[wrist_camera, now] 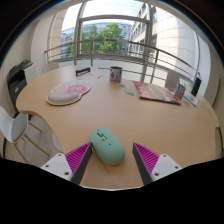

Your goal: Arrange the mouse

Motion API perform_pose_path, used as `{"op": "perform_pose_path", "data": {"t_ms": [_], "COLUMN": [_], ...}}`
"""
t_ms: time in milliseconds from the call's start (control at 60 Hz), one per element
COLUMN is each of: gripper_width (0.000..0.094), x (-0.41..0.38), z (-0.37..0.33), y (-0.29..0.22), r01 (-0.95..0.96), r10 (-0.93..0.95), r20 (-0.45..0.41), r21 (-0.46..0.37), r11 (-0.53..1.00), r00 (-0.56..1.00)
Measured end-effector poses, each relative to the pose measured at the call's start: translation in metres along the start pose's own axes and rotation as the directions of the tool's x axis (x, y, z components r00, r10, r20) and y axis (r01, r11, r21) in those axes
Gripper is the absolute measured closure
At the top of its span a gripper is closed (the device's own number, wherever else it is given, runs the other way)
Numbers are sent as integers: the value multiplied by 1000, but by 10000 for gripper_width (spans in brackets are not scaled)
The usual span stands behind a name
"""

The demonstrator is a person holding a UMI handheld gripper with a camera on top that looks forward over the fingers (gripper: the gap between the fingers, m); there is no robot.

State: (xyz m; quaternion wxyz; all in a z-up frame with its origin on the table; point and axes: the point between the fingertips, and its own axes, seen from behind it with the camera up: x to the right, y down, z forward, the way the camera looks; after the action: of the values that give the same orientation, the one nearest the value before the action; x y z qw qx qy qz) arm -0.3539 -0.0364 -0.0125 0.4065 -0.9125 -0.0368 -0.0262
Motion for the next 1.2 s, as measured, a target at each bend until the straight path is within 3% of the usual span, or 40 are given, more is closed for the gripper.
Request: {"op": "perform_pose_path", "data": {"t_ms": [150, 250, 317, 500, 650, 717, 900, 1050, 1200], "gripper_width": [151, 286, 431, 511, 552, 551, 553, 554, 556], "x": [6, 8, 8, 9, 22, 31, 43, 1, -79], "z": [28, 37, 41, 42, 32, 15, -37, -48, 8], "y": [-19, -27, -30, -31, -47, -74, -211, -323, -373], "r01": [-33, -76, -64, -91, -114, -128, -133, -94, -83], "r10": [33, 76, 64, 91, 115, 136, 208, 195, 132], "r20": [12, 25, 22, -31, -145, -192, -270, -216, -96], "r21": [8, 6, 18, 12, 13, 53, 272, 404, 402], "r11": [999, 997, 998, 996, 993, 990, 953, 910, 912], "r00": [999, 997, 998, 995, 983, 972, 940, 957, 987]}}
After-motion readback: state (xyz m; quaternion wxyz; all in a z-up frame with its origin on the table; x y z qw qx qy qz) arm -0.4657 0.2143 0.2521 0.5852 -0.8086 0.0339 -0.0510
